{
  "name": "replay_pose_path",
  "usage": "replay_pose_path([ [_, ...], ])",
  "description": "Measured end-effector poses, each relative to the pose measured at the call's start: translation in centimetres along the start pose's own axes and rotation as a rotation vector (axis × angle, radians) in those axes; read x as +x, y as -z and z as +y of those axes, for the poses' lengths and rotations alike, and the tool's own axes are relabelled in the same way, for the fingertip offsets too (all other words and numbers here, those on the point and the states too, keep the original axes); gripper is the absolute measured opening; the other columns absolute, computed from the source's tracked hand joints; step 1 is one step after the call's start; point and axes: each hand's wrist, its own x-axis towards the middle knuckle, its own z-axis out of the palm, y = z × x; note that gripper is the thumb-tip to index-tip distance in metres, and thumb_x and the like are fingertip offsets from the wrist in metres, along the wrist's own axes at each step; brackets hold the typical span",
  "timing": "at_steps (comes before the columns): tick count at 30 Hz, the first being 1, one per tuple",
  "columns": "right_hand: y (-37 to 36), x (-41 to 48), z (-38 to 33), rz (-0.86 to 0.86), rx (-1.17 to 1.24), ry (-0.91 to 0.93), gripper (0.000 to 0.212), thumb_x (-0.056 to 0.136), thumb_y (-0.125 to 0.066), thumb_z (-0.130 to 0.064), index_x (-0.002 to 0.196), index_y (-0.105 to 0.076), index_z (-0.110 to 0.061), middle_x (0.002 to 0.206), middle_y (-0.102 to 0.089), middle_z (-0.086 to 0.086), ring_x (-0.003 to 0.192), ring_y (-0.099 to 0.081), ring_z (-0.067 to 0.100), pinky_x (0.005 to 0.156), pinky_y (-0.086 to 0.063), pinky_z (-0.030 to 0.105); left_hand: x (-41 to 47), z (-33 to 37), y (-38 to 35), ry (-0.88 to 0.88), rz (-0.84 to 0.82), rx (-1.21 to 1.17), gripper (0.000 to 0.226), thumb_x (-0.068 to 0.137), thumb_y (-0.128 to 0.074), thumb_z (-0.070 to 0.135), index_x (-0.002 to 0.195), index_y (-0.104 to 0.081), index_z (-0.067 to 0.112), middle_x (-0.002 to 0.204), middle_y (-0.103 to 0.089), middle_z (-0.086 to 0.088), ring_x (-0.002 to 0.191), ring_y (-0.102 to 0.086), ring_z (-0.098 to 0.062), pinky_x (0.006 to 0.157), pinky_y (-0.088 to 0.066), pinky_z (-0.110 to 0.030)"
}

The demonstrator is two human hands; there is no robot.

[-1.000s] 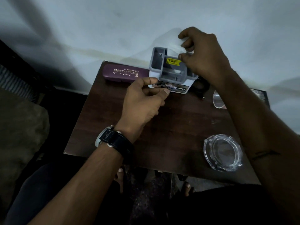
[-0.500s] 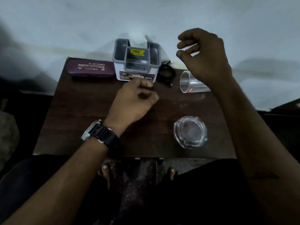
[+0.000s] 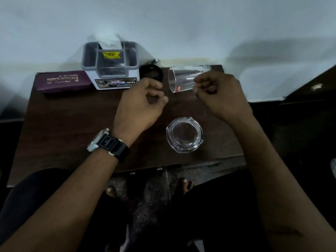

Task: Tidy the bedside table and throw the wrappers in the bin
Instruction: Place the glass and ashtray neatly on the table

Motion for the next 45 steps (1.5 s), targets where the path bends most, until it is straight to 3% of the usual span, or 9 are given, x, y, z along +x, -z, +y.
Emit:
replay_pose_path([
  [3, -0.2, -0.1, 0.5, 0.006, -0.028, 0.025, 0.019, 0.089, -0.074, -0.019, 0.108, -0.074, -0.022, 0.091, -0.071, -0.009, 0.078, -0.065, -0.006, 0.074, -0.047, 0.001, -0.2, 1.3, -0.6, -0.048, -0.008, 0.05, 0.029, 0.084, -0.082, 0.035, 0.107, -0.064, 0.032, 0.098, -0.075, 0.015, 0.088, -0.073, -0.003, 0.09, -0.06, -0.035],
  [6, -0.2, 0.7, 1.2, 0.087, -0.032, 0.05, 0.024, 0.089, -0.071, -0.015, 0.112, -0.073, -0.02, 0.1, -0.071, -0.006, 0.082, -0.068, 0.005, 0.083, -0.054, 0.017, -1.8, 2.4, -1.4, -0.102, -0.244, 0.273, 0.063, 0.069, -0.086, 0.062, 0.12, -0.061, 0.035, 0.114, -0.07, 0.016, 0.1, -0.069, -0.005, 0.092, -0.058, -0.035],
  [10, -1.1, 2.1, 1.8, 0.09, -0.292, 0.159, 0.054, 0.079, -0.068, -0.006, 0.13, -0.063, -0.021, 0.135, -0.057, 0.005, 0.121, -0.055, 0.031, 0.103, -0.047, 0.043, -4.4, 2.4, -3.9, -0.301, -0.398, 0.797, 0.112, 0.055, -0.069, 0.092, 0.147, -0.038, 0.036, 0.148, -0.051, 0.011, 0.13, -0.053, -0.02, 0.104, -0.05, -0.042],
  [15, -2.3, 3.5, 1.4, -0.17, -0.613, 0.192, 0.087, 0.08, -0.07, -0.014, 0.157, -0.032, -0.03, 0.169, -0.021, -0.005, 0.154, -0.019, 0.03, 0.114, -0.026, 0.057, -4.5, 1.4, -4.7, -0.403, -0.379, 0.839, 0.113, 0.065, -0.072, 0.082, 0.156, -0.03, 0.03, 0.153, -0.047, 0.007, 0.132, -0.05, -0.024, 0.102, -0.047, -0.04],
  [22, -3.2, 4.9, 2.0, -0.164, -0.624, 0.192, 0.083, 0.083, -0.067, -0.006, 0.155, -0.033, -0.031, 0.16, -0.035, -0.004, 0.152, -0.023, 0.028, 0.11, -0.03, 0.063, -4.0, 1.9, -5.0, -0.4, -0.403, 0.905, 0.117, 0.062, -0.088, 0.063, 0.155, -0.024, 0.034, 0.141, -0.047, 0.004, 0.12, -0.052, -0.028, 0.078, -0.053, -0.041],
  [26, -3.7, 4.8, 2.4, -0.145, -0.615, 0.206, 0.082, 0.079, -0.07, -0.003, 0.151, -0.039, -0.029, 0.15, -0.037, 0.002, 0.143, -0.032, 0.031, 0.1, -0.045, 0.065, -3.7, 1.9, -4.7, -0.357, -0.432, 0.84, 0.123, 0.057, -0.09, 0.062, 0.154, -0.019, 0.034, 0.141, -0.037, 0.001, 0.118, -0.05, -0.03, 0.077, -0.049, -0.039],
  [31, -3.8, 4.7, 2.6, -0.136, -0.624, 0.209, 0.081, 0.075, -0.076, -0.01, 0.146, -0.04, -0.029, 0.147, -0.041, 0.001, 0.14, -0.032, 0.031, 0.094, -0.049, 0.063, -3.3, 1.7, -3.2, -0.234, -0.402, 0.568, 0.121, 0.05, -0.081, 0.064, 0.156, -0.03, 0.036, 0.139, -0.032, 0.004, 0.126, -0.05, -0.026, 0.107, -0.051, -0.042],
  [41, -1.4, 5.1, 2.8, 0.183, -0.051, -0.012, 0.076, 0.079, -0.078, -0.015, 0.146, -0.041, -0.016, 0.139, -0.054, 0.004, 0.113, -0.035, 0.01, 0.101, -0.038, 0.033, -2.3, -0.1, -2.6, -0.143, -0.11, 0.193, 0.125, 0.051, -0.085, 0.054, 0.162, -0.031, 0.03, 0.133, -0.033, 0.008, 0.121, -0.043, 0.002, 0.107, -0.031, -0.004],
  [45, -0.9, 5.9, 3.6, 0.301, 0.131, -0.111, 0.078, 0.078, -0.079, -0.025, 0.145, -0.041, -0.019, 0.132, -0.057, -0.001, 0.122, -0.051, 0.026, 0.1, -0.047, 0.037, -1.0, -0.6, -4.2, -0.153, -0.088, 0.073, 0.129, 0.053, -0.086, 0.052, 0.165, -0.026, 0.027, 0.146, -0.052, 0.005, 0.136, -0.051, -0.001, 0.118, -0.043, -0.031],
])
